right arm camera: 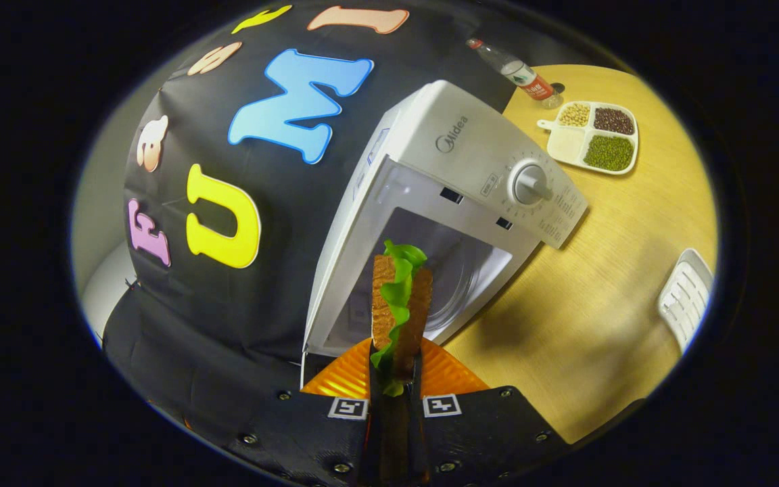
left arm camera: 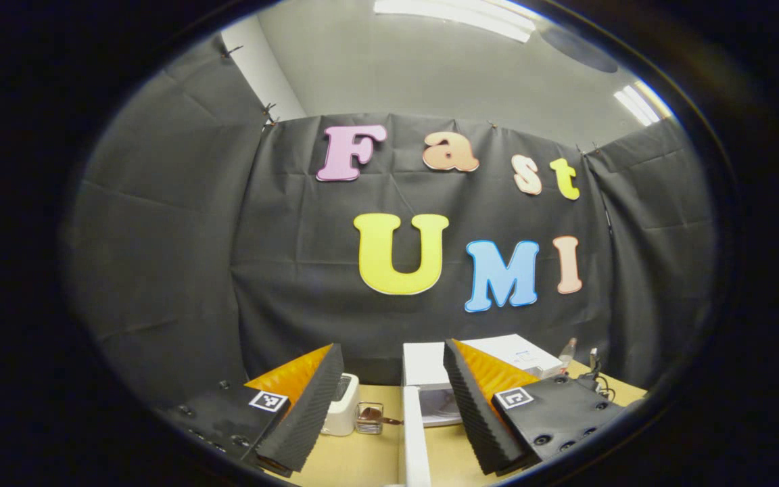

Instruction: Open the microwave oven with the left hand, put the food in, and close the microwave oven.

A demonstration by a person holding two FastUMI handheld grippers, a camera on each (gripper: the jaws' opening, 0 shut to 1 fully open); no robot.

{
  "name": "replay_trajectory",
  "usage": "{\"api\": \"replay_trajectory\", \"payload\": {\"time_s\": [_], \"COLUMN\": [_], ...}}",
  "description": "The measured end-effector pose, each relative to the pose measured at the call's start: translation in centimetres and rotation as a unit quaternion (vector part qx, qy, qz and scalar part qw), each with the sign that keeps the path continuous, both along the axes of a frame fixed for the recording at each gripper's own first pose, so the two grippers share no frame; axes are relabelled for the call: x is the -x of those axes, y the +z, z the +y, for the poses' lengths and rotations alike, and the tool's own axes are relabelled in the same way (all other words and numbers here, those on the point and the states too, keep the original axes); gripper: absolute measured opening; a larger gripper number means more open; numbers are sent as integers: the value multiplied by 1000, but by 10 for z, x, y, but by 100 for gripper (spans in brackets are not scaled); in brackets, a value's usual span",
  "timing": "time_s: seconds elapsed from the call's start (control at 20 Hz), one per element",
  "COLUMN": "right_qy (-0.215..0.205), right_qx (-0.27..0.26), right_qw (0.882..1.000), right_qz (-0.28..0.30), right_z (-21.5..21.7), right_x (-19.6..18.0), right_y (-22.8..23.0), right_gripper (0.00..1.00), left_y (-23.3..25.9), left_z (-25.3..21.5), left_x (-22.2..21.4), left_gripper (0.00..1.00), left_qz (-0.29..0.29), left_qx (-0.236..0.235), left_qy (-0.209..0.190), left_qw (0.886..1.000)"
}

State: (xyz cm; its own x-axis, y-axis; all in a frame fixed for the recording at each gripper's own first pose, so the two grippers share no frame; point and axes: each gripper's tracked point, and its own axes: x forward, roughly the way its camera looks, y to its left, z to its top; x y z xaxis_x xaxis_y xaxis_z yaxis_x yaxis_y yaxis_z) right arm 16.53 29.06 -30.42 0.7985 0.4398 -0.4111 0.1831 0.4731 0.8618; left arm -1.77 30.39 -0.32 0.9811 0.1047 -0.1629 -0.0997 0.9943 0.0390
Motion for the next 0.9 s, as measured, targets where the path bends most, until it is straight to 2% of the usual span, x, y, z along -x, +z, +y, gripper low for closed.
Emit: {"api": "replay_trajectory", "payload": {"time_s": [0.25, 0.45, 0.7, 0.8, 0.9], "right_qy": [-73, -140, -189, -212, -224], "right_qx": [-24, -53, -59, -74, -67], "right_qw": [997, 988, 978, 972, 971], "right_qz": [16, 36, 63, 62, 58], "right_z": [8, 15, 35, 39, 44], "right_x": [-39, -75, -106, -117, -128], "right_y": [-27, -52, -82, -90, -95], "right_gripper": [15, 15, 15, 15, 15], "left_y": [-6, -17, -7, -9, -16], "left_z": [26, 42, 63, 72, 81], "left_x": [2, -5, 3, 13, 22], "left_gripper": [95, 97, 96, 96, 94], "left_qz": [-1, 14, 10, 12, 20], "left_qx": [14, 20, 18, 18, 21], "left_qy": [25, 31, 61, 76, 88], "left_qw": [1000, 999, 998, 997, 996]}}
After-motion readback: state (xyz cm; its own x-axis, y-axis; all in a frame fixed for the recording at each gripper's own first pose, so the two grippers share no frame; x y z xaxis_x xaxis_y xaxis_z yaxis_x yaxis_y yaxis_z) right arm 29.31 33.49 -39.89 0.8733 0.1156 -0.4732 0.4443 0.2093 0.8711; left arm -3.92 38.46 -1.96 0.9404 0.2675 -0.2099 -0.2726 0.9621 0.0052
